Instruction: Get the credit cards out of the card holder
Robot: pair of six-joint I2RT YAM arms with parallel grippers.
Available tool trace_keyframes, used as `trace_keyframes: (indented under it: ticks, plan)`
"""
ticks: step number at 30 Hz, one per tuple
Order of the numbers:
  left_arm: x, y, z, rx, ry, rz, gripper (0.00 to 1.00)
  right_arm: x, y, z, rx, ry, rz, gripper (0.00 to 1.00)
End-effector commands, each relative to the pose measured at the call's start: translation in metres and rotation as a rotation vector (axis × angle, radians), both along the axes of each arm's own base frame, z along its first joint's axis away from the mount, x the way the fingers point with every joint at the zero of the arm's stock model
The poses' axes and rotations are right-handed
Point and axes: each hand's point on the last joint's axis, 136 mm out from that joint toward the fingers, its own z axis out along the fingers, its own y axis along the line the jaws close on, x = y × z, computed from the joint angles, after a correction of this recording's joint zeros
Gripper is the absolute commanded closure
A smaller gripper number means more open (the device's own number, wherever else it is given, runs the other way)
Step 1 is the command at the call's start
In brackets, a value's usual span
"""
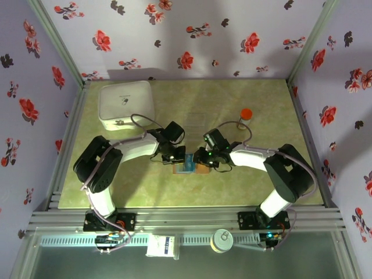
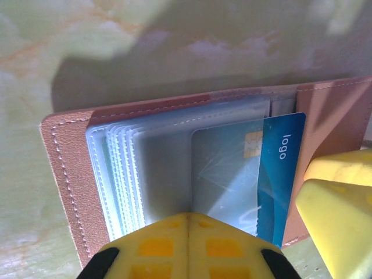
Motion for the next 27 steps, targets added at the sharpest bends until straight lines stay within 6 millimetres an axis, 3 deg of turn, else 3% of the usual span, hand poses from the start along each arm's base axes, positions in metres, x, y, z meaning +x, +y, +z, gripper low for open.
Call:
trace_keyframes:
  ticks: [1,5,16,27]
  plan:
    - [-0.006,0.007,-0.010,0.048,0.022,-0.023,1.00,-0.002,-0.002,-0.007,0.010,0.033,-0.019,0.69]
    - [-0.007,0.010,-0.014,0.055,0.031,-0.017,1.00,-0.002,-0.003,-0.009,0.020,0.038,-0.026,0.69]
    - [-0.007,0.011,-0.014,0.056,0.027,-0.013,1.00,0.003,0.022,0.005,0.203,0.026,0.003,0.76]
    - [-0.008,0.012,-0.014,0.058,0.027,-0.009,1.00,0.002,0.022,0.000,0.204,0.040,-0.001,0.81]
